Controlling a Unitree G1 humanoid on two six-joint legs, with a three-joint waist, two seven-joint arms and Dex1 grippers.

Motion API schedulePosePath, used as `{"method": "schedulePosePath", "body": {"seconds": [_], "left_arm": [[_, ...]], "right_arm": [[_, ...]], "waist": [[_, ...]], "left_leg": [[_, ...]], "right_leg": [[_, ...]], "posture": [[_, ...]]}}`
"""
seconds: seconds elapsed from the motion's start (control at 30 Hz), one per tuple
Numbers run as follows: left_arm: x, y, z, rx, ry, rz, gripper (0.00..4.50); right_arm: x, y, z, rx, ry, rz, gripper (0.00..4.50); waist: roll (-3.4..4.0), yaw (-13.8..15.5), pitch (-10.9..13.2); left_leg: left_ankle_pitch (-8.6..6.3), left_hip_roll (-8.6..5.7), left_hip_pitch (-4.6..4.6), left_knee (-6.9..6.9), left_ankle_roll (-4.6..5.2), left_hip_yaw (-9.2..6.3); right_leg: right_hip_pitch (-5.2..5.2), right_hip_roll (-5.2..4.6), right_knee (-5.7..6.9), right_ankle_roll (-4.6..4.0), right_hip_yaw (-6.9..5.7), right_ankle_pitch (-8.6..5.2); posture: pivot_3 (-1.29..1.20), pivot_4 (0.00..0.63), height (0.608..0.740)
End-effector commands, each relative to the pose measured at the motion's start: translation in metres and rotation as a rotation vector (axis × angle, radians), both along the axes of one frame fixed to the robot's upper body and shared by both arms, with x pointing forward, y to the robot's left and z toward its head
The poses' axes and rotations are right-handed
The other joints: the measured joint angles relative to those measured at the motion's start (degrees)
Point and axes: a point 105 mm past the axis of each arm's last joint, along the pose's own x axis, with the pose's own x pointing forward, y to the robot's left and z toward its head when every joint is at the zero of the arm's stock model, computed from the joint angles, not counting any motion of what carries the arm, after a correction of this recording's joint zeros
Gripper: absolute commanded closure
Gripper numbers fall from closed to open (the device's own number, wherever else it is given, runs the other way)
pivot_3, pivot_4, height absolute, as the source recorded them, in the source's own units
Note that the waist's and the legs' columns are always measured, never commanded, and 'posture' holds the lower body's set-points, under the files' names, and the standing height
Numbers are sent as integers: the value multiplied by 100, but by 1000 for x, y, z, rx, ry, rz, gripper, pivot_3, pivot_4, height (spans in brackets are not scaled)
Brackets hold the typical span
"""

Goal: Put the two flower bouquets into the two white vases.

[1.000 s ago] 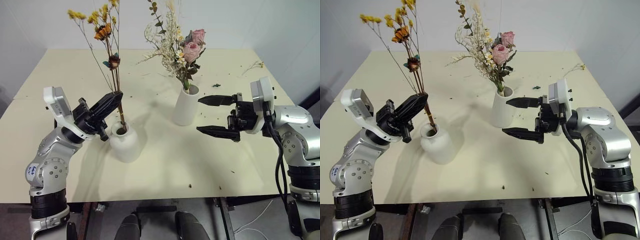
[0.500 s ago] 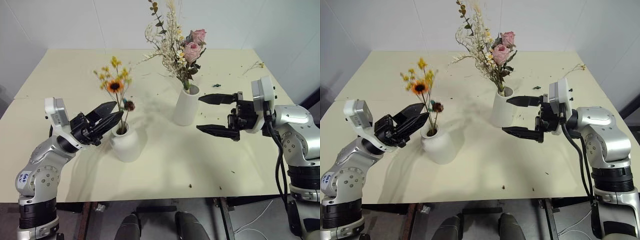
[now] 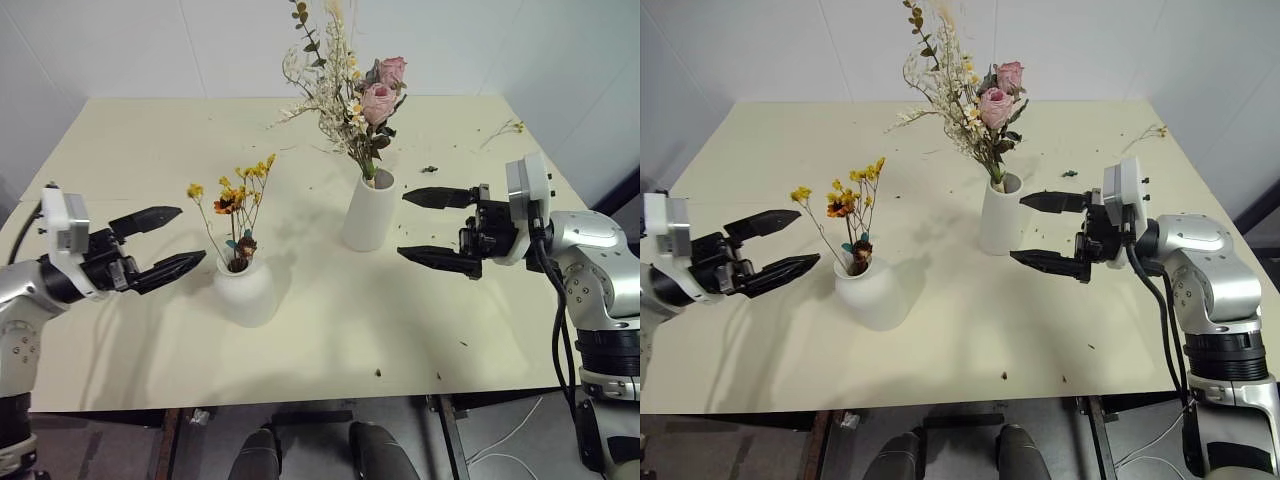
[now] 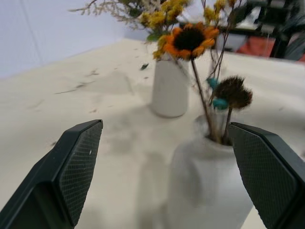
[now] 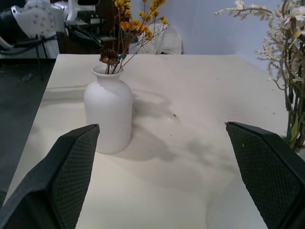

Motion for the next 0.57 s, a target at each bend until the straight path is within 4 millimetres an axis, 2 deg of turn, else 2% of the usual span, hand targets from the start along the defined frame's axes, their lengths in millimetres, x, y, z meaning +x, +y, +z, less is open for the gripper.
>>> {"method": "schedulePosePath", "body": {"seconds": [0.03,0.13,0.3,0.43,0.57], "left_arm": [[-1,14,14,36,-72,20,40],[6,17,16,52,-91,14,40],[20,13,7,43,-82,-46,40],[32,-4,5,13,-90,-101,40],[36,-9,1,12,-89,-128,40]], "right_arm": [[-2,-16,18,16,-77,-83,0],[0,-29,16,-18,-95,-147,0],[-1,-56,4,-91,-113,-286,0],[-7,-78,-1,-105,-118,-394,0],[-13,-80,-6,-90,-112,-421,0]], "waist": [[3,10,2],[3,60,2],[3,58,2],[4,51,2],[4,13,2]], "left_leg": [[-1,0,0,-1,0,1],[-2,5,0,-3,0,0],[-3,4,-1,-4,0,4],[-3,5,0,-4,1,4],[-3,8,2,-2,1,4]], "right_leg": [[0,-1,0,1,0,0],[-1,3,0,1,-4,0],[1,1,-3,5,-5,2],[0,4,3,17,-5,8],[-1,8,13,21,-2,10]], "posture": [[0,150,740],[0,150,740],[0,150,740],[0,150,740],[0,150,740]]}}
